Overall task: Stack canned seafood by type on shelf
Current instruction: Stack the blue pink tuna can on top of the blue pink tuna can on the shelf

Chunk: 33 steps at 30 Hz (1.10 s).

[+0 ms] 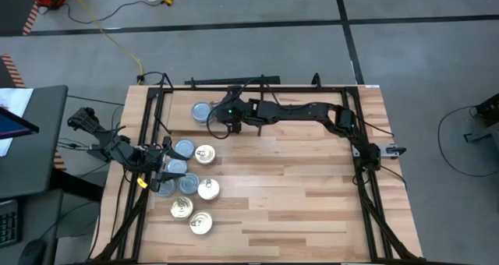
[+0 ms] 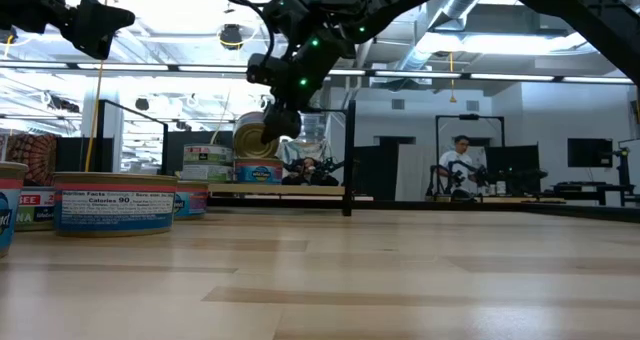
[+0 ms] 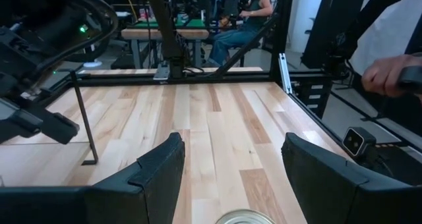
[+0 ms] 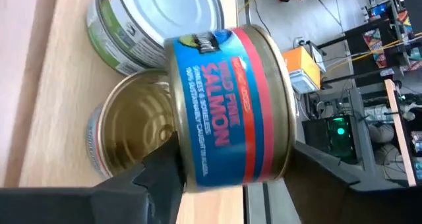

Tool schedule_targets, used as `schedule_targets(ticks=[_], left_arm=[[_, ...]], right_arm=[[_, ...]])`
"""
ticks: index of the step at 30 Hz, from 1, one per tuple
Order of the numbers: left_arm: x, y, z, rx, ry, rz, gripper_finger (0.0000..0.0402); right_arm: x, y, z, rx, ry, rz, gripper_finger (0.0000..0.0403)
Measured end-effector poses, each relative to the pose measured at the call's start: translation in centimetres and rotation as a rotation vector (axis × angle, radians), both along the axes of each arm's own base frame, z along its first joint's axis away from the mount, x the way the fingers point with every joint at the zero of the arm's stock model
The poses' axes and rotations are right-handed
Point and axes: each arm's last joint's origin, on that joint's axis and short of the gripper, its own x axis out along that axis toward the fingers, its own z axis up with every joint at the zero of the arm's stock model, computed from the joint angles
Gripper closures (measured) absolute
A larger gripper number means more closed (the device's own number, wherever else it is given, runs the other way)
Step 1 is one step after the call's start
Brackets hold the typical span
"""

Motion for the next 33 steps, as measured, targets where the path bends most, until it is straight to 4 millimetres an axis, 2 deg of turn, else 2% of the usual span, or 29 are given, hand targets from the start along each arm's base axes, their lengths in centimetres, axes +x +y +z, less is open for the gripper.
schedule_targets(ticks=[14,22,29,33], left_arm=[[0.0,0.0,-0.3,0.008,0.024,-0.001,0.0159],[0.0,0.0,-0.3,0.005,0.024,-0.001,0.0159],[0.0,0.0,-0.3,0.005,0.024,-0.004,0.0159],[0.0,0.0,-0.4,-0.006,0.036,-0.003,0.0159]], right_arm=[[-0.4,1.3,-0.7,0.012,0.103,0.008,0.0070],[-0.8,1.7,-0.8,0.013,0.141,-0.034,0.0066],[-1.0,0.8,-0.7,0.008,0.123,-0.088,0.0066],[-1.2,1.5,-0.8,0.019,0.146,-0.108,0.0068]])
